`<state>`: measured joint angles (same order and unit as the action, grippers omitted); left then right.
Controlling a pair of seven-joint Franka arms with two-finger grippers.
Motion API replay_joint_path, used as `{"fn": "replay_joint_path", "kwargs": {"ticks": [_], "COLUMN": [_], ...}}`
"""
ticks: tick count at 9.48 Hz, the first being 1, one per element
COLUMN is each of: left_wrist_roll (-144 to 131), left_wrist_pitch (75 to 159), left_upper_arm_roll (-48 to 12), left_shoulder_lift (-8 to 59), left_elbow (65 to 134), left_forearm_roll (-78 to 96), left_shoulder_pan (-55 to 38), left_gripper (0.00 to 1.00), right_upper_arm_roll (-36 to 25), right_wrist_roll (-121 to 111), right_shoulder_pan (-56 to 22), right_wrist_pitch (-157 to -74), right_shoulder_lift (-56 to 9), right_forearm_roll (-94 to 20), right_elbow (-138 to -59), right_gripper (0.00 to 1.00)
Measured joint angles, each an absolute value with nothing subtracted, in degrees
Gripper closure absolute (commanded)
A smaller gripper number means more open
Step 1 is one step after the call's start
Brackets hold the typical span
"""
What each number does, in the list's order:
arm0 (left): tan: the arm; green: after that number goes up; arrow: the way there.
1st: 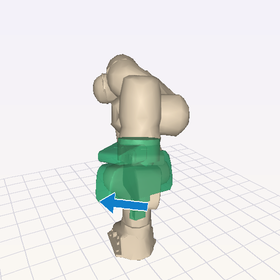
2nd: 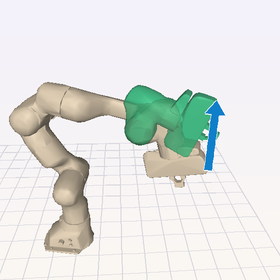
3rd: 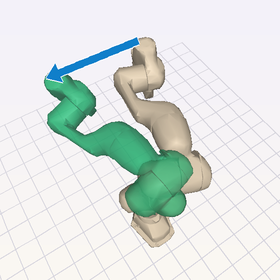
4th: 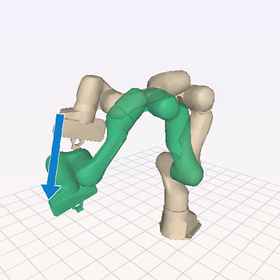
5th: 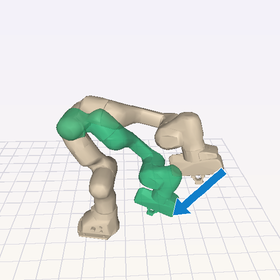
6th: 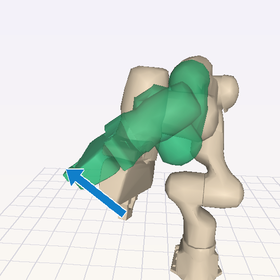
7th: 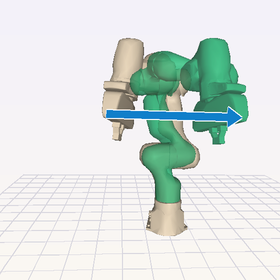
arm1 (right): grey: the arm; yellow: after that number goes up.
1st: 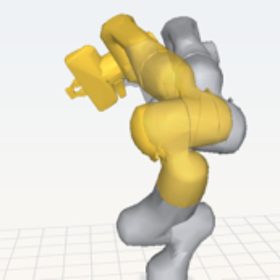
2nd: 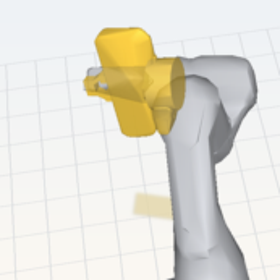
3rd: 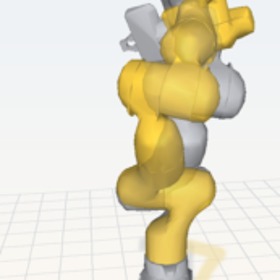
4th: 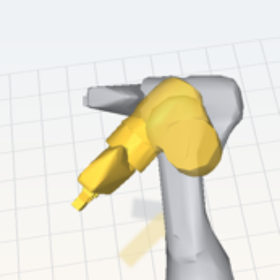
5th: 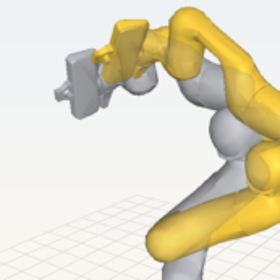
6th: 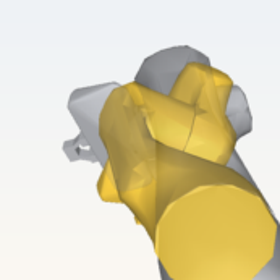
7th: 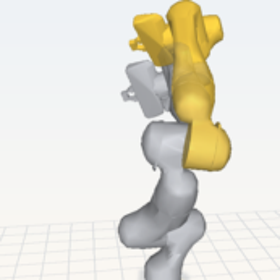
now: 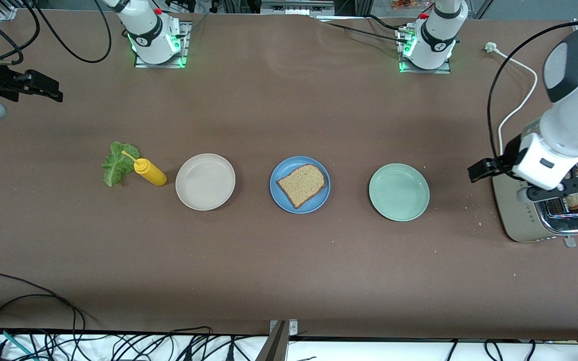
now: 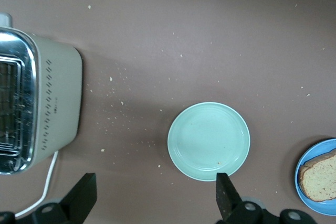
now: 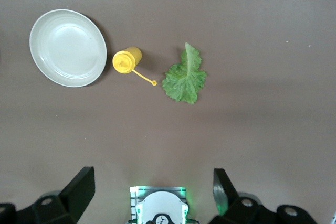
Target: Make sandwich in blue plate with both arms
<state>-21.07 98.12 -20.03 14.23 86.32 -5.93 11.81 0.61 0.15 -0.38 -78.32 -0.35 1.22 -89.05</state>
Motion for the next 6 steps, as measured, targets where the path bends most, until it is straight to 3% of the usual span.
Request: {"fn": "replay_joint_path", "kwargs": {"ticks": [6], "left_wrist_roll": [-20.0], "left_wrist_pitch": [96.51], "left_upper_arm_roll": [-20.11], "left_shoulder_lift": [14.28], "left_elbow": [84.39], "left_forearm_roll": [-5.93], "left_shoulder_pan": [12.34], "left_gripper": [0.0], "right_upper_arm_roll": [-2.33], "right_wrist_roll": [-0.39], "right_shoulder_pan": [-0.13], "right_wrist_pitch": [-78.75], "right_shoulder_lift": [-4.86], "right_forearm_roll": [3.49], "right_elbow": [-90.82], "right_gripper": [0.0]}}
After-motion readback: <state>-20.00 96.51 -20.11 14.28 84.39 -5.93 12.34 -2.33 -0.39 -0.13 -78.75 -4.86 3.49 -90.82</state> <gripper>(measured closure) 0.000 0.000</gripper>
